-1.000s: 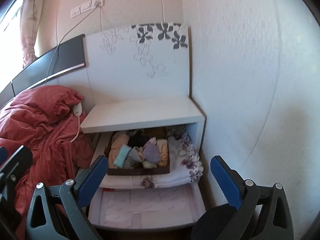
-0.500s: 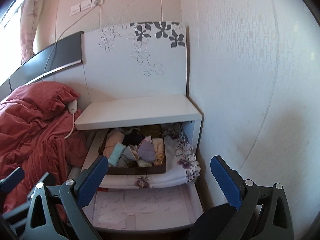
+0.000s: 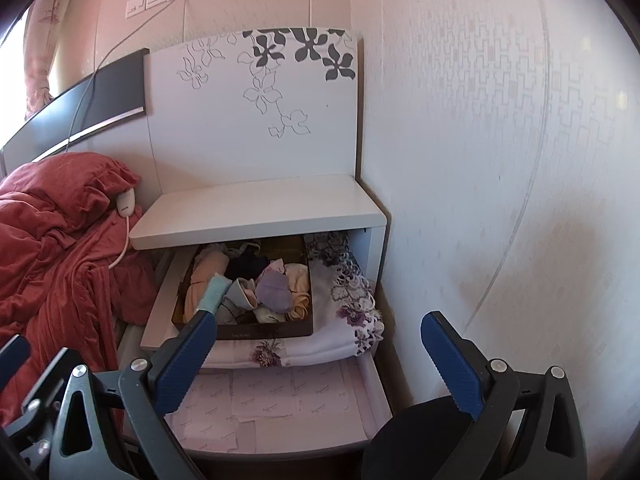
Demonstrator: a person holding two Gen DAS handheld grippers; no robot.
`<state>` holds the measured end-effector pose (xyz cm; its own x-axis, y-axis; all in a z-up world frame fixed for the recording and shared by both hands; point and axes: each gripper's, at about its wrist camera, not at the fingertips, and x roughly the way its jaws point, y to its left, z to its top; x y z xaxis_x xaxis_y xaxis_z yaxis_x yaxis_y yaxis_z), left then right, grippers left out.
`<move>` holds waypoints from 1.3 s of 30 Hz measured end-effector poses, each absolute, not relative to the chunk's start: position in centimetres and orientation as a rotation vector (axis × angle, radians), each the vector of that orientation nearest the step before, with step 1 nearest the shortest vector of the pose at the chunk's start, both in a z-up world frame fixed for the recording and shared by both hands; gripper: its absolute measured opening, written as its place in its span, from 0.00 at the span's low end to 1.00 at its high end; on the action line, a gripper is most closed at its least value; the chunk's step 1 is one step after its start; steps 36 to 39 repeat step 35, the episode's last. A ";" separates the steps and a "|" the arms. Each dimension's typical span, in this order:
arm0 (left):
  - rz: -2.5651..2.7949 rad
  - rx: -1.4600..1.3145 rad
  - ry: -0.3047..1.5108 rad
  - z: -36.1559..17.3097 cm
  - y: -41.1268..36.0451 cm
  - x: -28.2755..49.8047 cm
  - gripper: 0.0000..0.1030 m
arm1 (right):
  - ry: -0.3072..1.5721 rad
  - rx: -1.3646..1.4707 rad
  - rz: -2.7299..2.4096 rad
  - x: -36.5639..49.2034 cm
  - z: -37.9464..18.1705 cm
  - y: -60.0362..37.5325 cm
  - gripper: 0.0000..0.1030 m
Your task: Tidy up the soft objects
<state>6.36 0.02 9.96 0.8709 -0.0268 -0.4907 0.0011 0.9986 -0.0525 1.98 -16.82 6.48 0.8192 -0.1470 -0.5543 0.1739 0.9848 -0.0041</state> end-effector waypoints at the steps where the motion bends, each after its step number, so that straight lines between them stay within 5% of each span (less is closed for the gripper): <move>1: -0.009 -0.053 0.515 9.9 0.1 6.4 0.79 | 0.592 0.048 -0.171 2.0 6.3 -16.8 1.00; 39: 0.064 -0.080 0.545 8.5 2.8 7.0 0.77 | 0.634 0.022 -0.049 2.1 3.9 -13.9 1.00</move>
